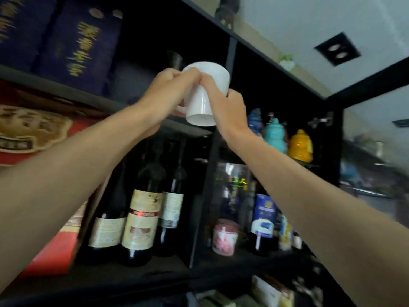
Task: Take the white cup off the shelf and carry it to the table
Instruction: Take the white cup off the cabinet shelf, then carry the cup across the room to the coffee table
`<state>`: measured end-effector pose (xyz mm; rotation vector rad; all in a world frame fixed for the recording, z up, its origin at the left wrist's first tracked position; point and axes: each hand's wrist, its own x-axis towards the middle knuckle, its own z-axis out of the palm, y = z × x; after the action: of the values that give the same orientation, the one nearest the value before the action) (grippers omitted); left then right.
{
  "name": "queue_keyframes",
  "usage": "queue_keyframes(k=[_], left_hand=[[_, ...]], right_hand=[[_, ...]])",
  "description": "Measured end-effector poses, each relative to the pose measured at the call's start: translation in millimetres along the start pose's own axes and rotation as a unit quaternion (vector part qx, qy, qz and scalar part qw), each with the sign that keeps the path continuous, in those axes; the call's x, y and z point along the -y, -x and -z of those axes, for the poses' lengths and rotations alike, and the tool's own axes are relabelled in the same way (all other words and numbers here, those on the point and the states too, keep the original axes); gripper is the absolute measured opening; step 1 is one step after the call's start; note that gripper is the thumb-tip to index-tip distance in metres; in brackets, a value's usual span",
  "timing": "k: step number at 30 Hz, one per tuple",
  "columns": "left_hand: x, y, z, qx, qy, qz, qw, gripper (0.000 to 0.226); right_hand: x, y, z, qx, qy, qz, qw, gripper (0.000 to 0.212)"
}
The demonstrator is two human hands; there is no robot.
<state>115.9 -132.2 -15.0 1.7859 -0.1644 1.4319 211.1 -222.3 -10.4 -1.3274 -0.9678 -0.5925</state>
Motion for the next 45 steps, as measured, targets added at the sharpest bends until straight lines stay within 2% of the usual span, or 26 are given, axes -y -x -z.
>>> queue_keyframes(k=[5, 12, 15, 18, 22, 26, 33, 35, 36, 38, 40, 45], left_hand=[[-4.4, 33.7, -89.7, 0.066, 0.093, 0.04, 0.993, 0.037], [-63.2, 90.3, -184.5, 0.168, 0.192, 0.023, 0.967, 0.034], [-93.7, 112.1, -208.7, 0.202, 0.238, 0.017, 0.95, 0.04], [-133.4, 136.1, -231.0, 0.232, 0.268, 0.005, 0.935, 0.043], [-200.9, 170.4, -264.1, 0.267, 0.293, -0.009, 0.918, 0.045], [-258.2, 211.5, -307.5, 0.318, 0.306, -0.013, 0.897, 0.046], [-345.3, 293.8, -414.2, 0.393, 0.392, -0.012, 0.832, 0.026], [-366.9, 316.6, -446.6, 0.426, 0.409, -0.007, 0.807, 0.035], [-374.6, 326.6, -460.3, 0.44, 0.416, -0.012, 0.796, 0.044], [-393.2, 356.0, -495.8, 0.467, 0.436, -0.025, 0.769, 0.057], [-404.0, 381.1, -523.6, 0.482, 0.442, -0.049, 0.755, 0.058], [-422.2, 455.6, -596.9, 0.546, 0.458, -0.07, 0.698, 0.092]], right_hand=[[-18.9, 33.3, 98.3, -0.041, 0.117, -0.031, 0.992, 0.107], [8.7, 82.1, 243.5, -0.071, 0.176, -0.038, 0.981, 0.093], [31.5, 102.6, 291.1, -0.084, 0.19, -0.036, 0.978, 0.092], [60.2, 124.5, 335.4, -0.097, 0.207, -0.028, 0.973, 0.095], [103.6, 159.6, 404.5, -0.126, 0.226, -0.032, 0.965, 0.07], [144.9, 199.2, 476.5, -0.162, 0.26, -0.061, 0.95, 0.065], [192.9, 264.3, 608.7, -0.223, 0.36, -0.095, 0.901, 0.066], [207.6, 284.7, 648.1, -0.221, 0.387, -0.121, 0.887, 0.043], [213.8, 294.5, 665.0, -0.222, 0.393, -0.134, 0.882, 0.038], [223.9, 320.1, 703.6, -0.238, 0.41, -0.168, 0.864, 0.052], [226.4, 342.5, 733.0, -0.253, 0.429, -0.197, 0.845, 0.067], [220.5, 404.6, 793.2, -0.302, 0.472, -0.262, 0.786, 0.071]])
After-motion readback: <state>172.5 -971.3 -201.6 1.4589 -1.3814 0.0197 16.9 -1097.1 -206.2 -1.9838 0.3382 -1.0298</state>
